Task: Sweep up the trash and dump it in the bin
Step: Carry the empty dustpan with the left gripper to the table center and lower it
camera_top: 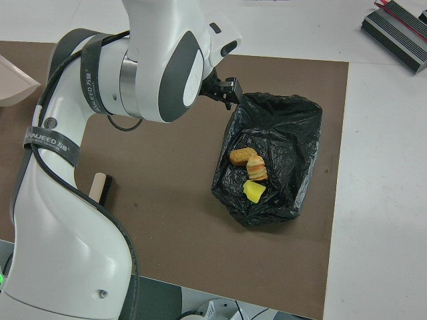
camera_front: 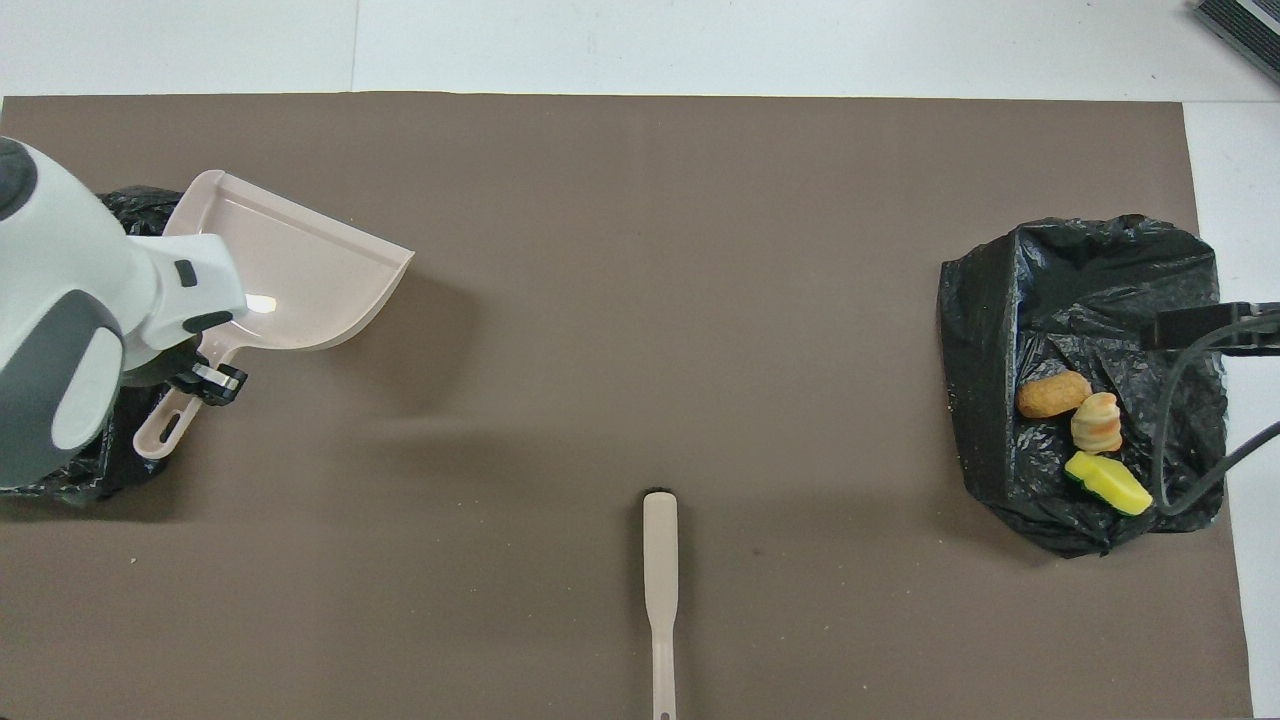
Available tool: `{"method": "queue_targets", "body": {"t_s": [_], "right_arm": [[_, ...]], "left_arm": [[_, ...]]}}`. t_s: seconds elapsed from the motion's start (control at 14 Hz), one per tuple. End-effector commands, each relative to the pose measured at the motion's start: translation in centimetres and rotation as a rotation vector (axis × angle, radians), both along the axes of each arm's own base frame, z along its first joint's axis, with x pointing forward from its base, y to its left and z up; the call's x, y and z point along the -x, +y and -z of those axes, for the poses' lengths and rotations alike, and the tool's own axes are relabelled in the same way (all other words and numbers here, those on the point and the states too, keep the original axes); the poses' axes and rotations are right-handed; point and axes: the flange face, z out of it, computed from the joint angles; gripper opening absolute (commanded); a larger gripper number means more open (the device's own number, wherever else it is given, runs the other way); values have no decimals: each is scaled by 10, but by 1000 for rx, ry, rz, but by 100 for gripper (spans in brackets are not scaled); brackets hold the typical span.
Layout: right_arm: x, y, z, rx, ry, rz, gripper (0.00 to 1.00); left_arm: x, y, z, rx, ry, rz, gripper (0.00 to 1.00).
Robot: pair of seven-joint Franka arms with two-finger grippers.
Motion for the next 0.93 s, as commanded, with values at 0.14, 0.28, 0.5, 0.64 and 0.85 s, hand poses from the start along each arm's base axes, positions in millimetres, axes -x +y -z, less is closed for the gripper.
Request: {"method": "queue_targets", "body": {"t_s": [0.14,0.28,0.5,0.64,0.85], "right_arm": [[-6,-2,-5,20,35,16,100],[-5,0,-6,23,33,15,100],[-6,3,-7,24,28,7,100],[-6,0,-12,54,20,5,100],[1,3,-22,55,50,1,100]], "left_arm": [[33,-96,-11,52,-52,-112,0],[45,-146,-8,65,-41,-115,0],[45,-239,39,50,-15,-186,0],[41,-289,57,88,-22,-220,0],[28,-323,64,164,-89,-271,0]]}}
